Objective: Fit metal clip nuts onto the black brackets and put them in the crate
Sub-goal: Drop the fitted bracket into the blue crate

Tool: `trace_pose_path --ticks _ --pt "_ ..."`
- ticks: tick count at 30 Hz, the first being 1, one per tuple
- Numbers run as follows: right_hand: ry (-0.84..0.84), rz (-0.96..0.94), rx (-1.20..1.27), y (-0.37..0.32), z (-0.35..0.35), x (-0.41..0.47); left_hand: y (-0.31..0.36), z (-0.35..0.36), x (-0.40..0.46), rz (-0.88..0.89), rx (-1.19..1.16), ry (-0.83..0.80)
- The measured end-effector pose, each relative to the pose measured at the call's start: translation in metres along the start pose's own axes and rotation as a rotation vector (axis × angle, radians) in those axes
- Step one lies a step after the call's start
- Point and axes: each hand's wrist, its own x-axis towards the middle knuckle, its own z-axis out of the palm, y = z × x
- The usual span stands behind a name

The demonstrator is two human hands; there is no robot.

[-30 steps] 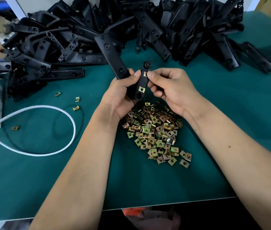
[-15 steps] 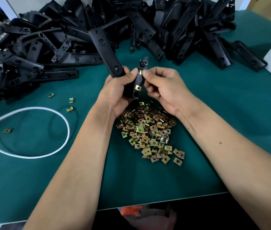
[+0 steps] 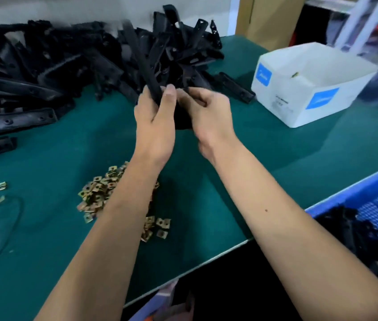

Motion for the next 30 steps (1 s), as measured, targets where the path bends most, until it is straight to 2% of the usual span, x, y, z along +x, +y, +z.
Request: trace_pose_path --ticks 3,6,11,17,22,24,26,28,30 --pt "0.132 -0.12 -0.023 -0.015 -0.073 -0.009 0.009 0.055 -0.014 0.014 -0.122 -0.074" --pt "0.358 -0.194 -0.09 -0.027 -0.16 -0.03 0.025 0.126 -0.029 0.045 -0.183 -0.152" --pt "0.757 -0.226 -0.285 -0.02 -0.297 -0.087 0.035 0.234 -0.087 0.035 -0.12 -0.393" --pt "0.957 0.127 -0.547 0.035 -0.429 -0.161 -0.014 0.291 -0.172 -0.161 0.242 -0.867" --pt "0.86 0.511 -0.968 0.065 -0.475 -0.2 -0.059 0.305 -0.21 -0.219 0.572 -1.189" --pt "0.819 0.639 -1.047 0.071 -0.48 -0.204 -0.07 0.306 -0.216 -0.254 0.672 -1.233" --pt "0.873 0.694 -1.025 0.072 -0.48 -0.203 -0.072 0.306 -0.216 -0.265 0.681 -1.203" --pt "0.976 0.654 -0.983 0.068 -0.474 -0.197 -0.064 0.309 -0.211 -0.211 0.598 -1.134" --pt "1.009 0.541 -0.996 0.06 -0.46 -0.185 -0.047 0.313 -0.201 -0.123 0.495 -1.046"
